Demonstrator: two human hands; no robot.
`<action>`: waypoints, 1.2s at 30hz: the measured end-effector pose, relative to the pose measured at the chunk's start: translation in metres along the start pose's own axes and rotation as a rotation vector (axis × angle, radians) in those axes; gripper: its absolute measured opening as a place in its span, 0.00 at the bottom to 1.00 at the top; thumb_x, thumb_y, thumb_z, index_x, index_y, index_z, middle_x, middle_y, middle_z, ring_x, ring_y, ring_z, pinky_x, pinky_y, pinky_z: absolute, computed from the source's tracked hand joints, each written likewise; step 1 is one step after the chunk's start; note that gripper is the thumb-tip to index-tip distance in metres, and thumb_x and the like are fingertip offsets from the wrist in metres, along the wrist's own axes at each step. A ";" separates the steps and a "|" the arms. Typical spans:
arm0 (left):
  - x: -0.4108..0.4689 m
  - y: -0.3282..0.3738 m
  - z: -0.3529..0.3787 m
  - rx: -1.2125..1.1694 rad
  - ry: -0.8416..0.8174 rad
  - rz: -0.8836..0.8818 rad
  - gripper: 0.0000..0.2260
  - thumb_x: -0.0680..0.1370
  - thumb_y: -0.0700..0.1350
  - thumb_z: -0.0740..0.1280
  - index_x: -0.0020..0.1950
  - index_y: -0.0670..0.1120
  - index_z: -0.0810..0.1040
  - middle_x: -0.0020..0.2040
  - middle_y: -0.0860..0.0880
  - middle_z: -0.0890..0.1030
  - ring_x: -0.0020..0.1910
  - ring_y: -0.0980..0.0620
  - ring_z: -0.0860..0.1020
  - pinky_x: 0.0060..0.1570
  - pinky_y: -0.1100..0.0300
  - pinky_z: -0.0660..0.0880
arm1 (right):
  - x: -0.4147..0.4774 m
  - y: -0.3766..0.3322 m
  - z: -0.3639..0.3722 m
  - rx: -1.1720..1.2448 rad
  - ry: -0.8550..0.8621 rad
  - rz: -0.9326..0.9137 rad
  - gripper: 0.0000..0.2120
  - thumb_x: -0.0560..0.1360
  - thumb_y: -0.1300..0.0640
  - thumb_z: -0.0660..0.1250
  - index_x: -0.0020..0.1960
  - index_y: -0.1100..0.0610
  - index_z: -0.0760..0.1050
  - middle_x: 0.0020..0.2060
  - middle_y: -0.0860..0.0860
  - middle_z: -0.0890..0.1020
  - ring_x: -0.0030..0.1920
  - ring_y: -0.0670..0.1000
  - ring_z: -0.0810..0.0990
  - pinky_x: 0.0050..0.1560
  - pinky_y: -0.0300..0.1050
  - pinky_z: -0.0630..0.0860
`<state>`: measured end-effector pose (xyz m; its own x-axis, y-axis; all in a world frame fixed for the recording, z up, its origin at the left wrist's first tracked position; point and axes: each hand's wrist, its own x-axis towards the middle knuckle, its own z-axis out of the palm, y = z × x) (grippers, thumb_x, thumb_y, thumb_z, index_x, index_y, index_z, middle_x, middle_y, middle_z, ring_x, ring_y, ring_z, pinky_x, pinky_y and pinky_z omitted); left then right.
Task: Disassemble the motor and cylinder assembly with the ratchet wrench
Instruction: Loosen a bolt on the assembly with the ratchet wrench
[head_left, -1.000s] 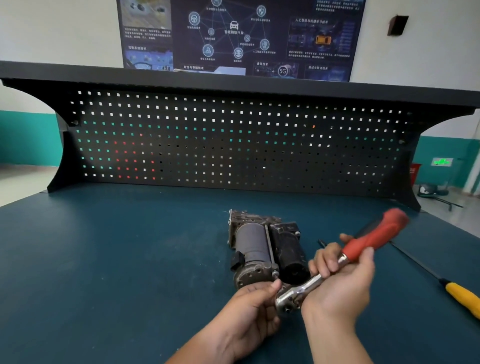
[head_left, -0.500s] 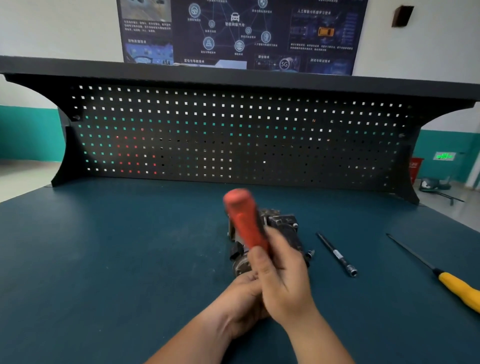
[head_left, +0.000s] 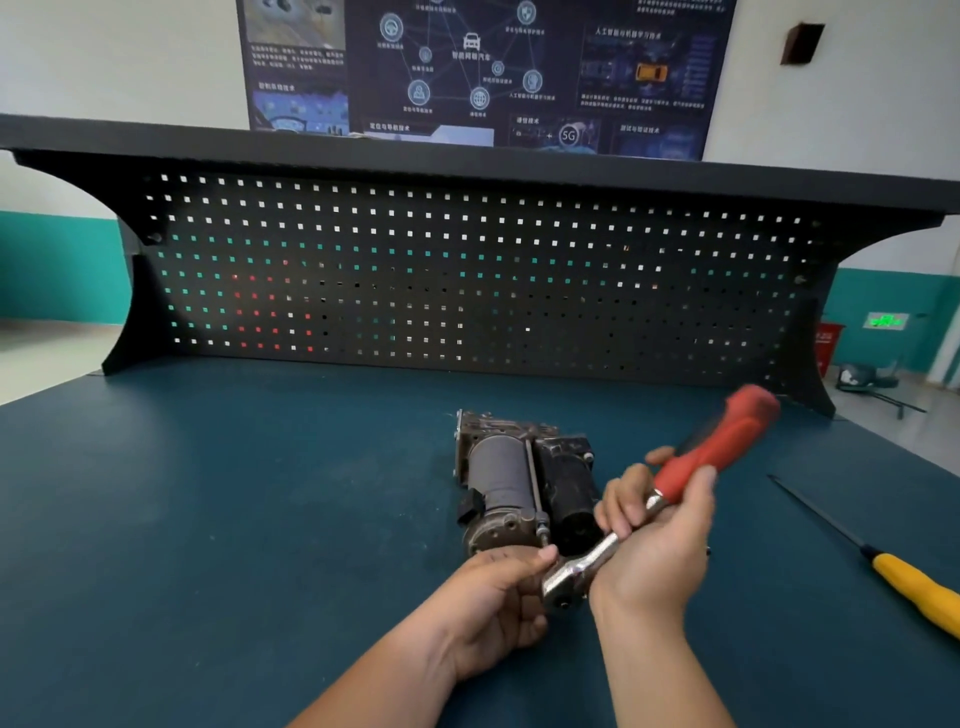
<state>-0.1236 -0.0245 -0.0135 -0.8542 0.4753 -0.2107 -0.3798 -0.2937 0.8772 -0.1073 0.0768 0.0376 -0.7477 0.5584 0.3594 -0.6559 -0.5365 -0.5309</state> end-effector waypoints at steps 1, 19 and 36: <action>-0.001 0.001 0.000 0.010 0.001 -0.008 0.06 0.63 0.47 0.72 0.30 0.46 0.79 0.30 0.50 0.77 0.25 0.57 0.73 0.25 0.68 0.69 | -0.004 0.002 0.002 -0.057 -0.120 -0.027 0.16 0.78 0.43 0.53 0.42 0.54 0.69 0.21 0.43 0.65 0.21 0.42 0.60 0.23 0.34 0.60; 0.003 -0.001 0.000 0.082 0.000 0.064 0.08 0.63 0.48 0.71 0.26 0.47 0.78 0.27 0.51 0.73 0.25 0.56 0.68 0.27 0.67 0.64 | -0.010 -0.004 0.002 -0.063 -0.173 0.029 0.12 0.71 0.51 0.55 0.39 0.57 0.72 0.20 0.46 0.65 0.20 0.43 0.61 0.21 0.35 0.60; -0.004 -0.001 0.001 0.016 -0.065 0.075 0.09 0.66 0.48 0.71 0.43 0.46 0.80 0.43 0.43 0.76 0.41 0.50 0.76 0.40 0.60 0.72 | -0.019 0.006 0.003 -0.601 -0.892 -0.068 0.08 0.72 0.41 0.64 0.51 0.37 0.76 0.34 0.37 0.78 0.33 0.38 0.74 0.36 0.31 0.69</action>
<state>-0.1194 -0.0254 -0.0126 -0.8551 0.5054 -0.1158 -0.3090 -0.3173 0.8966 -0.0976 0.0615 0.0299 -0.6768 -0.2178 0.7033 -0.7225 0.0129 -0.6913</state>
